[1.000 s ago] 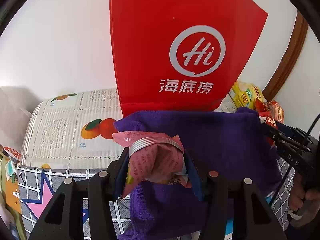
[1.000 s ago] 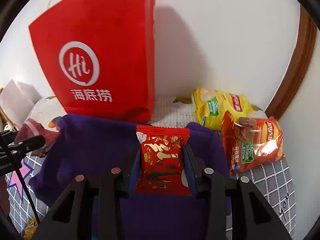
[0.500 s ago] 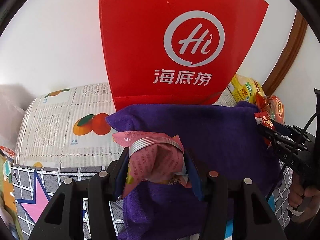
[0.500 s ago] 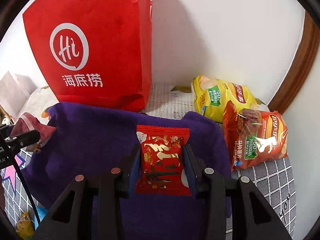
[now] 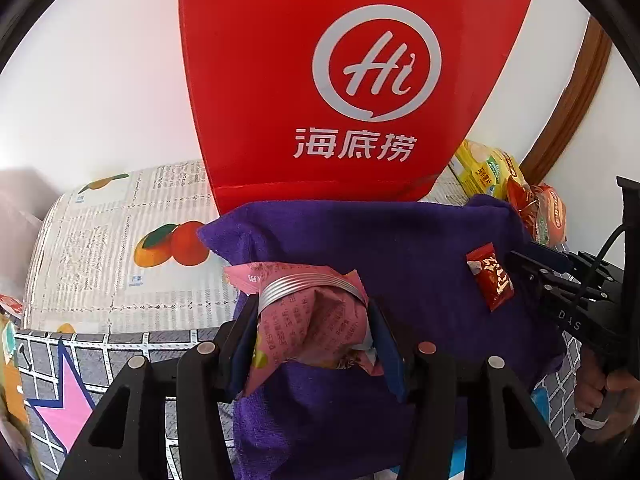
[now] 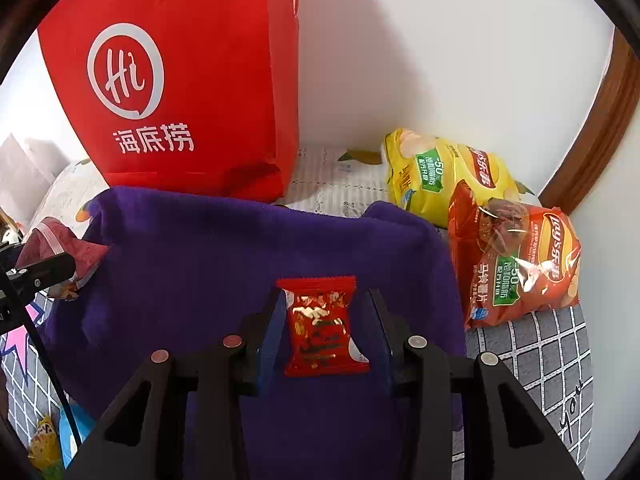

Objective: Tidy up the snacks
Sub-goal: 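Open the right tool onto the towel while the left tool releases the pink candy there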

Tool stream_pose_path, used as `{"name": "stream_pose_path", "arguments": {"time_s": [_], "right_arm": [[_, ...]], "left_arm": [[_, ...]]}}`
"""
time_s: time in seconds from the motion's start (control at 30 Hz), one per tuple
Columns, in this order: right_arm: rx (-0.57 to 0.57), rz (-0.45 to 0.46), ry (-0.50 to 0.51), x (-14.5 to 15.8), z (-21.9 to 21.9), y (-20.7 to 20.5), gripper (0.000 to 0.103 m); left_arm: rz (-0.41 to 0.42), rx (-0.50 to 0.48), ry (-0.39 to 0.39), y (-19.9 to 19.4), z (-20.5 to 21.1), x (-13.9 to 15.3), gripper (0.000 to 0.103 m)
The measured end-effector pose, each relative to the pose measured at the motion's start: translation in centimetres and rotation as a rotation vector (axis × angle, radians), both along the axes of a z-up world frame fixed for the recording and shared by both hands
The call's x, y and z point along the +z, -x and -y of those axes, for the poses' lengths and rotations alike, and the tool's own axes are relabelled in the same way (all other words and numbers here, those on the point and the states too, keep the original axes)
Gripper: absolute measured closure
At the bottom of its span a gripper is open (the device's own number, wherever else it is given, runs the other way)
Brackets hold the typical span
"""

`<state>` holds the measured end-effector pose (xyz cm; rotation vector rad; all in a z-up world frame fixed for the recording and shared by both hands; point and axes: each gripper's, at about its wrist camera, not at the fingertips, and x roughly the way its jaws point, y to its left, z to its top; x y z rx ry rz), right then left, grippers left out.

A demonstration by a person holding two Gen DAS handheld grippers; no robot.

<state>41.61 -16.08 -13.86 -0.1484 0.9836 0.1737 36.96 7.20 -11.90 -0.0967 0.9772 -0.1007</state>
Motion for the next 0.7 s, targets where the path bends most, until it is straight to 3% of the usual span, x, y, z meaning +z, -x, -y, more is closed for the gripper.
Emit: {"name": "stream_pose_path", "arguments": {"time_s": [0.43, 0.7], "right_arm": [[0.007, -0.006, -0.029, 0.3, 0.0, 0.2, 0.063], [0.012, -0.009, -0.049, 0.5, -0.4, 0.3, 0.051]], "left_arm": [[-0.064, -0.035, -0.003, -0.6, 1.0, -1.6, 0.050], [-0.073, -0.047, -0.012, -0.7, 1.4, -1.9, 0.050]]}}
